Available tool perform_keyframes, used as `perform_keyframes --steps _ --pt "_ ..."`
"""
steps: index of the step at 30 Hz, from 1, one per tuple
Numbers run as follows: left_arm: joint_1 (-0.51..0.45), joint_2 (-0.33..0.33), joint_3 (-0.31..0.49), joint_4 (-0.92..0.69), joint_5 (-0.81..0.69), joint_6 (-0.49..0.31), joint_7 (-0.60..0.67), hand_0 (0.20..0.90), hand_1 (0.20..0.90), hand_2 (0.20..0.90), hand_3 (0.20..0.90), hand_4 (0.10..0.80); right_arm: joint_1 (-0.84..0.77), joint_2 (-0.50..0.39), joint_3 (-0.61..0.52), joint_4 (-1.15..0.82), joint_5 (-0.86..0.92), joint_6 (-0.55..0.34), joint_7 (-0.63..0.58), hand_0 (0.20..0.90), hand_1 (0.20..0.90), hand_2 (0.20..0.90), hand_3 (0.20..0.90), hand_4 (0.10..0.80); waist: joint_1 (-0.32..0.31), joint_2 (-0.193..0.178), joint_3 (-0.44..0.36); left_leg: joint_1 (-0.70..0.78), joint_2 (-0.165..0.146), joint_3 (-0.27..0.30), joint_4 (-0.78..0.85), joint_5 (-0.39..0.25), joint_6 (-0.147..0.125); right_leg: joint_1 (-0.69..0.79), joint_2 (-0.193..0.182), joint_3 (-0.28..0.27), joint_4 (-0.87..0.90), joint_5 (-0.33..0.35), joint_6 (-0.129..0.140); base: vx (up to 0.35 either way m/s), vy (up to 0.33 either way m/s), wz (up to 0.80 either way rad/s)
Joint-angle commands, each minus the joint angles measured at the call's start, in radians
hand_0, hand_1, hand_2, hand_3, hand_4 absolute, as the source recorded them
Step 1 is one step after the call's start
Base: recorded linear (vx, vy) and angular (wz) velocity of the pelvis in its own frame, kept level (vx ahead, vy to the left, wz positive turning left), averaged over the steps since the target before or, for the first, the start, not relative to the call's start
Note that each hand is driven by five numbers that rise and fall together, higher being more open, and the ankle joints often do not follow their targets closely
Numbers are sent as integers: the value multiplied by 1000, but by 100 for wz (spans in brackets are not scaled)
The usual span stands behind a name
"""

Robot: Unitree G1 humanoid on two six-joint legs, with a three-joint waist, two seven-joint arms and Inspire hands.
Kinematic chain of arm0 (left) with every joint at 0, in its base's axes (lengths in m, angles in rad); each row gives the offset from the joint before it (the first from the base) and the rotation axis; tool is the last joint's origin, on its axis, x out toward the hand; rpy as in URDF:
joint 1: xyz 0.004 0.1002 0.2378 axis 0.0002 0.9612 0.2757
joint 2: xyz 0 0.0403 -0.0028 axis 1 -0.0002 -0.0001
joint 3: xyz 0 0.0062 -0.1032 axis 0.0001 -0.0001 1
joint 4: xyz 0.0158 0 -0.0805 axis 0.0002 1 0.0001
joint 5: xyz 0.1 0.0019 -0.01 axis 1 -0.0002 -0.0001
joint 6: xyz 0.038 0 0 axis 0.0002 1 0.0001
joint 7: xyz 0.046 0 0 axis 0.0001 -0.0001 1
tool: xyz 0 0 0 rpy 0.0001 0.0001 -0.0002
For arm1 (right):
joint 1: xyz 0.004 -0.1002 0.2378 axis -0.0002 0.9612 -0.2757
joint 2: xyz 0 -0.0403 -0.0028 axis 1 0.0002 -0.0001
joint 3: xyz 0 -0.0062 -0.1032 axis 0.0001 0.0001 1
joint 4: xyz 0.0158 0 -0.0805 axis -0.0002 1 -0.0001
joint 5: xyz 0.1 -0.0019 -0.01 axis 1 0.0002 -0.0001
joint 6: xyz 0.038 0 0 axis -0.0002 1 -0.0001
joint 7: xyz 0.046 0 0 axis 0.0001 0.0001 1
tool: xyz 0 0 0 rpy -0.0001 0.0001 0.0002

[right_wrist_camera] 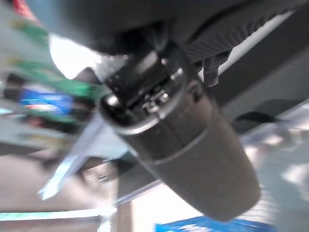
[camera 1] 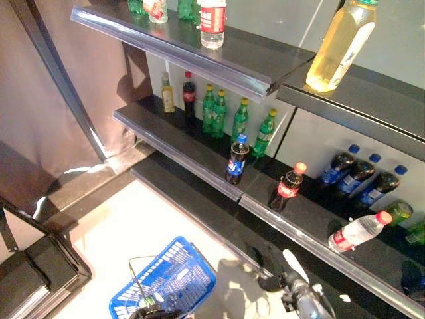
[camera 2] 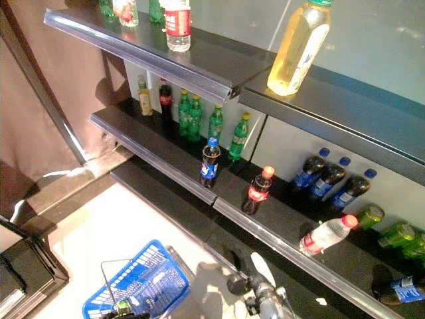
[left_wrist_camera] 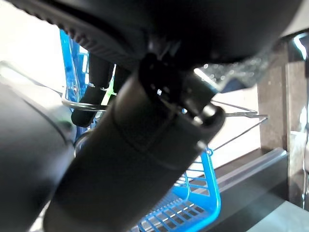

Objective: Pick up the drink and place into the basket.

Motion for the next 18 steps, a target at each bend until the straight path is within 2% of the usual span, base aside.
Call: perform_keyframes --steps 1,6,9,18 --pt "-52 40 -4 -32 33 -70 -15 300 300 300 200 100 -56 -99 -23 -211 -32 -92 -14 900 900 900 900 800 19 17 7 35 32 3 2 -82 -34 -41 -59 -30 18 62 95 38 -10 -1" --pt "-29 28 6 -34 43 -79 -15 300 300 300 200 100 -50 -139 -62 -391 -17 -103 -57 900 900 900 900 800 11 24 -4 39 34 8 2 -87 -34 -41 -60 -25 17 59 97 6 1 0" --pt "-12 15 12 -34 43 -91 -14 300 300 300 200 100 -37 -158 -106 -491 -28 -126 -135 900 900 900 900 800 2 32 -9 40 38 19 2 -88 -36 -43 -63 -22 17 57 101 6 11 0" --pt "25 -6 23 -37 36 -112 -23 300 300 300 200 100 -9 -194 -193 -650 -47 -157 -295 900 900 900 900 800 -16 49 -15 40 44 40 2 -93 -39 -54 -68 -13 19 52 105 4 17 -8"
